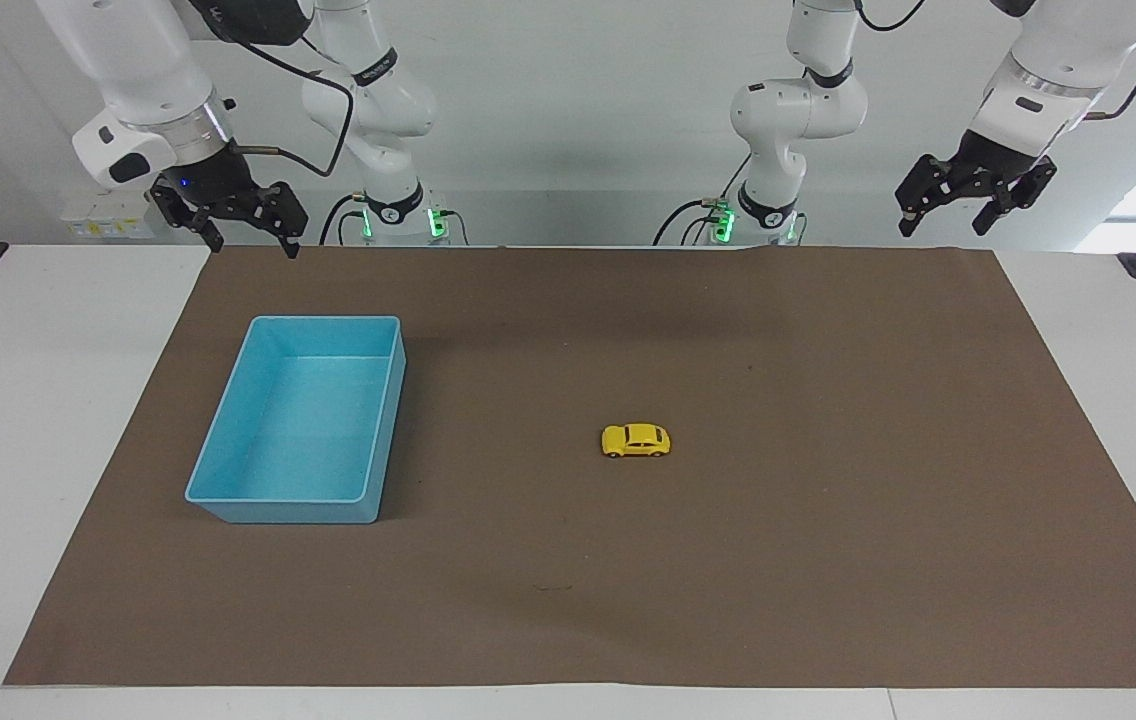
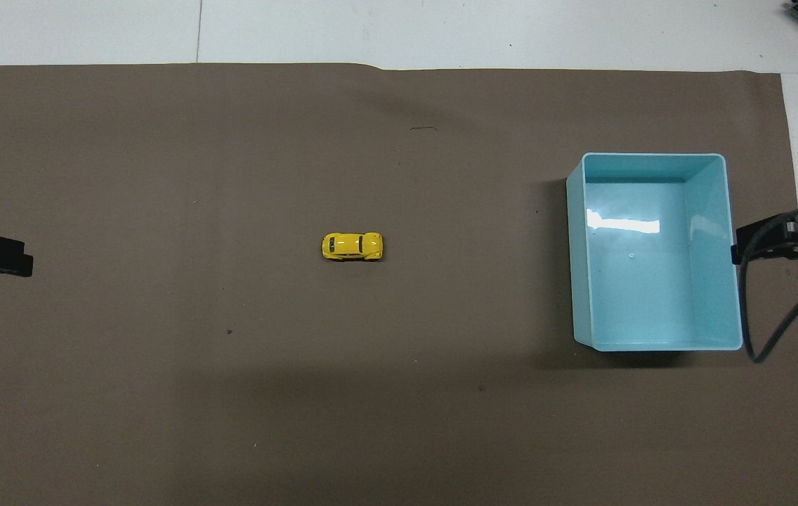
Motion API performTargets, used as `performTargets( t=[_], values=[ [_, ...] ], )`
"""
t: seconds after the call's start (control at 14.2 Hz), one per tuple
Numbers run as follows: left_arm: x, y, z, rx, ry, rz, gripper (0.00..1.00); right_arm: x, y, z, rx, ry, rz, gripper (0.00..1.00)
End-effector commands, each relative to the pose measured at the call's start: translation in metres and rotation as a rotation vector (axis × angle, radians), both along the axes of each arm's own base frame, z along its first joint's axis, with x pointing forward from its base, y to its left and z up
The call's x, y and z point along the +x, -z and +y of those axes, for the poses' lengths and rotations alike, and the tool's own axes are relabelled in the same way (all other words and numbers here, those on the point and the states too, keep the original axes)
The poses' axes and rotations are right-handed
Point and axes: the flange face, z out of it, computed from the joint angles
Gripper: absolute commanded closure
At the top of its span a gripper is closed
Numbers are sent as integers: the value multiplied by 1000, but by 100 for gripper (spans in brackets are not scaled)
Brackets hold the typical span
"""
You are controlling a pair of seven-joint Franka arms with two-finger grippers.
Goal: Wind up and store yellow beetle car
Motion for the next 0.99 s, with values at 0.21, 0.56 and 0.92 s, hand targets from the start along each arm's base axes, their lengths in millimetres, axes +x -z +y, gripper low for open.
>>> performTargets(
  t=[0.21,0.56,0.92],
  values=[
    [-5,-2,0,-11,11,-4,0,-4,0,-2,18,-16,-6,0],
    [-5,-2,-1,-11,13,-2,0,-4,0,-2,18,-16,-6,0],
    [-5,7,-2,-9,9,13,0,-4,0,-2,18,-16,-6,0]
  ],
)
